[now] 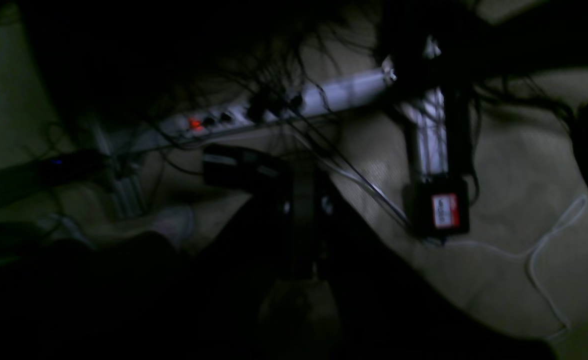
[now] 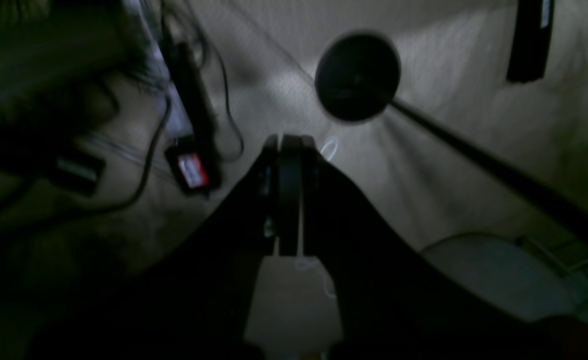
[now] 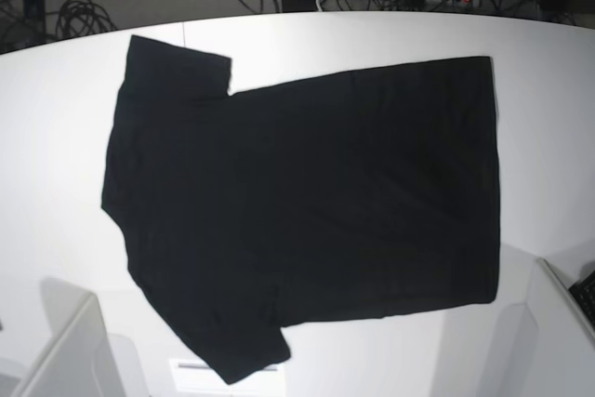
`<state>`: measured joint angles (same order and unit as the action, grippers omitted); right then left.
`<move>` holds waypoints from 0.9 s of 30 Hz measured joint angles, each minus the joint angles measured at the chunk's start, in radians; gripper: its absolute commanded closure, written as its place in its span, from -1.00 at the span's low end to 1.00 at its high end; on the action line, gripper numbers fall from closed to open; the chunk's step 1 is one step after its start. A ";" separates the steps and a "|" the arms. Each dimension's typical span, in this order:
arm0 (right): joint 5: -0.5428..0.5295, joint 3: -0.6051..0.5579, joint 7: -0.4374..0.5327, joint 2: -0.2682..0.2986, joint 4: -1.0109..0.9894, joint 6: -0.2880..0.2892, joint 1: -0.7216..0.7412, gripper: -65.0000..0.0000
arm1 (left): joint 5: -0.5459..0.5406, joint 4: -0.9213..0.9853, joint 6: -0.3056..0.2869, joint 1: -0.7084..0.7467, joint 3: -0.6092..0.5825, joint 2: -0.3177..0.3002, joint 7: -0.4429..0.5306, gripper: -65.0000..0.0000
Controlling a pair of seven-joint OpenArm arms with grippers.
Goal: Fold the T-shirt properly
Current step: 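Move both grippers from rest toward the shirt's shoulder corners, then lower both grippers and pinch the shoulder corners of the black shirt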
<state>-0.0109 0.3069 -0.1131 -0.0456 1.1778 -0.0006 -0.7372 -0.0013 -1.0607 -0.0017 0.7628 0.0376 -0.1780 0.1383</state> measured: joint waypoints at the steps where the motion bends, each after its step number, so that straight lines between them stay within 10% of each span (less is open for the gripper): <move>1: 0.002 0.011 -0.010 0.001 0.024 0.000 -0.009 1.00 | 0.001 -0.037 0.002 0.018 0.016 -0.003 0.003 1.00; 15: -0.001 0.160 -0.028 -0.070 0.457 0.000 -0.151 1.00 | 0.000 -0.632 -0.002 0.300 0.125 -0.043 0.002 1.00; 27: -0.008 0.158 -0.118 -0.087 0.798 0.000 -0.149 1.00 | -0.270 -0.873 0.002 0.372 0.132 -0.121 -0.006 1.00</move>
<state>-0.0189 0.4648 -0.2314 -0.1326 1.9755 -0.0010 -0.8864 -0.2710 -1.9339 0.0006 1.1347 0.1692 -0.2993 0.1326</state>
